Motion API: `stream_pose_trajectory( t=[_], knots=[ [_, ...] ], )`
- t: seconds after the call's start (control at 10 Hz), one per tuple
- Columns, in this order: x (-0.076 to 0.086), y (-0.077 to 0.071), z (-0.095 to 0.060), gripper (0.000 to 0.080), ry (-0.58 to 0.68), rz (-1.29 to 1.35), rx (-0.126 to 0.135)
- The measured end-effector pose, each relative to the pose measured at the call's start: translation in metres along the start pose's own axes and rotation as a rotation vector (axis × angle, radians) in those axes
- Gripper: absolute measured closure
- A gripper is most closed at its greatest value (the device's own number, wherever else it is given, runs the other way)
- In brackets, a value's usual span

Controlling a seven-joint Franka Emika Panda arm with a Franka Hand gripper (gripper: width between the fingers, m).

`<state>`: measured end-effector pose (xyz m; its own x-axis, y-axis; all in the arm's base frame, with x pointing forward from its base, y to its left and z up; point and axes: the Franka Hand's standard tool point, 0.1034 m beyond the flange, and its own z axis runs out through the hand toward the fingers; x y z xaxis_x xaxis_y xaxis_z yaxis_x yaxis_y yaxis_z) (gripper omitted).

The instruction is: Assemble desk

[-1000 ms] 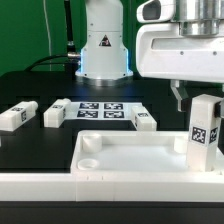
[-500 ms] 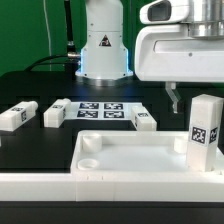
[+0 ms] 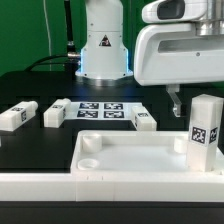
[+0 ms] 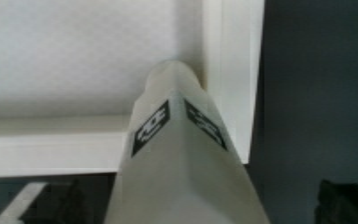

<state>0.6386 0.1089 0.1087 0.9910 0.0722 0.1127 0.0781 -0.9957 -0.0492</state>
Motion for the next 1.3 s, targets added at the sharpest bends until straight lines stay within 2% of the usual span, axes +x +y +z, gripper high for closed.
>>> stream_pose_trajectory(
  t=[0.3, 0.7, 0.9, 1.0, 1.3],
  knots=[
    [0.0009, -0.0007, -0.0007, 0.015, 0.001, -0.211, -0.008],
    [0.0015, 0.0053, -0.0006, 0.015, 0.003, -0.389, -0.01],
    [0.0015, 0.0051, -0.0006, 0.0409, 0.003, -0.387, -0.009],
    [0.0015, 0.0052, -0.0006, 0.0511, 0.003, -0.387, -0.009],
    [0.0015, 0.0052, -0.0006, 0.0511, 0.003, -0.351, -0.009]
  ],
)
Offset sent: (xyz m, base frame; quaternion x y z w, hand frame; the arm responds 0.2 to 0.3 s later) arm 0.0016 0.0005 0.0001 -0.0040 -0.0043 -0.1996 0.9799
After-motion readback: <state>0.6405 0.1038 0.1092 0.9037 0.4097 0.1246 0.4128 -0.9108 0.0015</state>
